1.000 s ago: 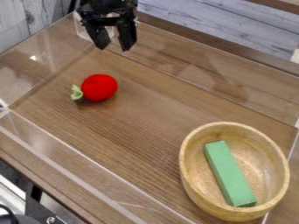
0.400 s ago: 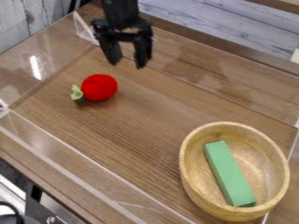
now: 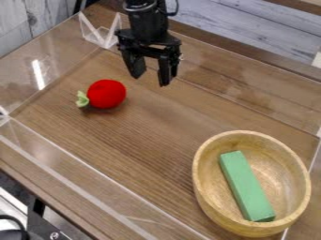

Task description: Move the red object to the left side of the table

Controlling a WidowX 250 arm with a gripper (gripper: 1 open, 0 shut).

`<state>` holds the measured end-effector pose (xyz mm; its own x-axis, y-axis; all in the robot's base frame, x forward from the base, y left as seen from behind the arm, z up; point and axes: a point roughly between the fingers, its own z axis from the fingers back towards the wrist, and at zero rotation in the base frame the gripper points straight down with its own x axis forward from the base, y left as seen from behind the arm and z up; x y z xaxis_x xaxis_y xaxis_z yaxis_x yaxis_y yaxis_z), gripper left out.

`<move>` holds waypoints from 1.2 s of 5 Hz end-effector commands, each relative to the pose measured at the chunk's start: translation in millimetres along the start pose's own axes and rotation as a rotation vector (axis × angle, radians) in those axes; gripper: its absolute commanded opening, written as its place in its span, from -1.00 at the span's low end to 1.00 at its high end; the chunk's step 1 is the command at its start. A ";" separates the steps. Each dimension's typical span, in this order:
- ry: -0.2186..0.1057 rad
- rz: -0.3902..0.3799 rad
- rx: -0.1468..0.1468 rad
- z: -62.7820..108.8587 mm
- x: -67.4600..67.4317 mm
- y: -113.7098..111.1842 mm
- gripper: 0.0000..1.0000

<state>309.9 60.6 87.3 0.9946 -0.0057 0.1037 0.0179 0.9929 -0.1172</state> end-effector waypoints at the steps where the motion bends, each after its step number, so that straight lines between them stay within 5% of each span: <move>1: -0.074 -0.036 0.042 30.4 -1.0 7.0 1.00; 4: -0.111 0.028 0.113 15.5 9.3 23.7 1.00; 6: -0.120 0.075 0.130 4.3 18.3 39.5 1.00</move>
<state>320.7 95.2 72.0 0.9840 0.0765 0.1608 -0.0747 0.9971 -0.0173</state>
